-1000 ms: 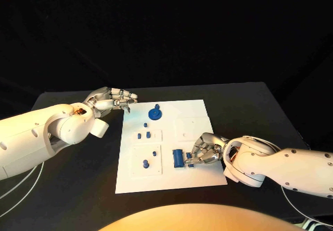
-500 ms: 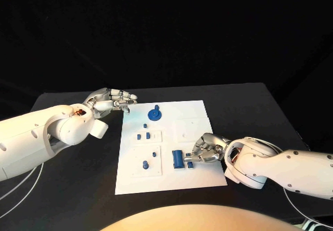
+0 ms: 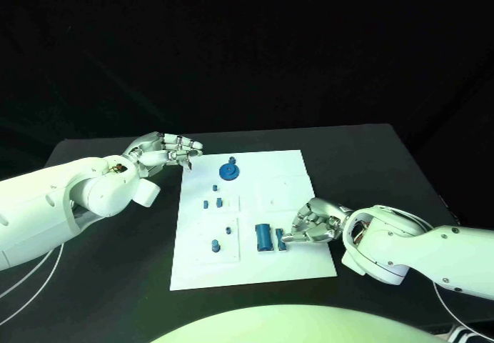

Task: Assemble the parts on the task board

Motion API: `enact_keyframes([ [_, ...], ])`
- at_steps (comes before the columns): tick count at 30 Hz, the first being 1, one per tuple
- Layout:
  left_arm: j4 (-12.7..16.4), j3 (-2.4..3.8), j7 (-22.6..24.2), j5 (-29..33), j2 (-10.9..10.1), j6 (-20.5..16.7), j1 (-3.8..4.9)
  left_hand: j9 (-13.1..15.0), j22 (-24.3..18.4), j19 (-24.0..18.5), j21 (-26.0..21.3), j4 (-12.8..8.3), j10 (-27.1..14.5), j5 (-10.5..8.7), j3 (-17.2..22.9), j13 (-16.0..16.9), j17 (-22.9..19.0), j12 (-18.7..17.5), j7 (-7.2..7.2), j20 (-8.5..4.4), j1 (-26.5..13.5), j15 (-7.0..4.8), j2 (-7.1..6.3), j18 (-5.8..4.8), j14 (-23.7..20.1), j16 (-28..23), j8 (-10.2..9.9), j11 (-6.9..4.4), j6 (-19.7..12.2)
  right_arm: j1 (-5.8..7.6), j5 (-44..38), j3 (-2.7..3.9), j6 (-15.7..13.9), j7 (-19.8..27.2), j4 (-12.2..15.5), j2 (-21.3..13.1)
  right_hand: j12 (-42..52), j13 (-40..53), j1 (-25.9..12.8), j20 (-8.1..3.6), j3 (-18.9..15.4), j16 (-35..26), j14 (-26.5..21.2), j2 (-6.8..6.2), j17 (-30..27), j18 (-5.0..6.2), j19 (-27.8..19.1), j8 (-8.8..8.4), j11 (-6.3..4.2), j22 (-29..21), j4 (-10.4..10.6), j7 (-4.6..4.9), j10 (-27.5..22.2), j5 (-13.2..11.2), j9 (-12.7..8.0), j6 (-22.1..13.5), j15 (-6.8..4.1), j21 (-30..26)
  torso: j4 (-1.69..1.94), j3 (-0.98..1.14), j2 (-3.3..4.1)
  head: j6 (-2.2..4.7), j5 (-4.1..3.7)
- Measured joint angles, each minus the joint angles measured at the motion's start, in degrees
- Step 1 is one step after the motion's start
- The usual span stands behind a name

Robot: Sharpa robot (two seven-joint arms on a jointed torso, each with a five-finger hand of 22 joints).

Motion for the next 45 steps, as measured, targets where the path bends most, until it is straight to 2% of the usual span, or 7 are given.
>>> enact_keyframes([
  [9, 0.0, -0.02, -0.1, 0.0, 0.0, 0.0, 0.0, 0.0, -0.1, 0.0, 0.0, 0.0, 0.0, 0.0, 0.0, -0.1, 0.0, 0.0, 0.0, 0.0, 0.0, 0.0, 0.0, 0.0, 0.0, 0.0, 0.0, 0.0, 0.0, -0.09, 0.0, -0.02, 0.9, 0.5, 1.3, -0.8, 0.0, 0.0, 1.3, 0.0, -0.6, 0.0, 0.0, 0.33, 0.0, 0.0, 0.0, 0.0, 0.0, 0.0, 0.0, 0.0, 0.0, 0.0, 0.0, 0.0, 0.0, 0.0, -0.02, 0.05, 0.03, 0.03, 0.06],
  [15, -0.1, -0.03, -0.1, 0.0, 0.0, 0.0, 0.0, 0.0, -0.1, 0.0, 0.0, 0.0, 0.0, 0.0, 0.0, -0.1, 0.0, 0.0, 0.0, 0.0, 0.0, 0.0, 0.0, 0.0, 0.0, 0.0, 0.0, 0.0, 0.0, -0.12, 0.0, -0.02, 1.3, 0.6, 1.4, -0.8, 0.0, 0.0, 1.5, 0.0, -0.7, 0.0, 0.0, 0.11, 0.0, 0.0, 0.0, 0.0, 0.0, 0.0, -0.1, 0.0, 0.0, 0.0, 0.0, 0.0, 0.0, 0.0, 0.0, 0.04, 0.04, 0.03, 0.07],
  [27, -0.1, -0.04, -0.2, 0.0, -0.1, 0.0, 0.0, 0.0, -0.1, 0.0, 0.0, 0.0, 0.0, 0.0, 0.0, -0.1, 0.0, 0.2, 0.0, 0.0, 0.0, 0.0, 0.0, 0.0, 0.0, 0.0, 0.0, 0.0, 0.0, -0.2, -0.1, -0.02, 2.3, 0.5, 0.9, -0.3, 0.0, 0.0, 6.2, 0.0, -1.6, 0.0, 0.0, 1.02, 0.0, 0.0, 0.0, 0.0, 0.01, 0.0, -0.4, 0.0, 0.0, 0.0, -0.1, 0.0, 0.0, 0.0, 0.04, -0.03, 0.04, -0.26, 0.07],
  [45, 0.0, -0.05, -0.3, 0.0, -0.1, 0.0, 0.0, 0.0, 0.0, 0.0, 0.0, 0.0, 0.0, 0.0, 0.0, -0.1, 0.0, 0.2, 0.0, 0.0, 0.0, 0.0, 0.0, 0.0, 0.0, 0.0, 0.0, 0.0, 0.0, -0.24, -1.4, -0.01, 1.7, -0.9, 0.0, 1.3, 0.2, 0.0, 7.0, 0.0, -2.3, 0.0, 0.0, 1.7, 0.0, 0.0, 0.0, 0.0, 0.01, 0.0, -0.1, 0.0, 0.0, -0.1, -0.2, 0.0, 0.0, 0.2, 0.04, 0.01, 0.03, -0.43, 0.16],
])
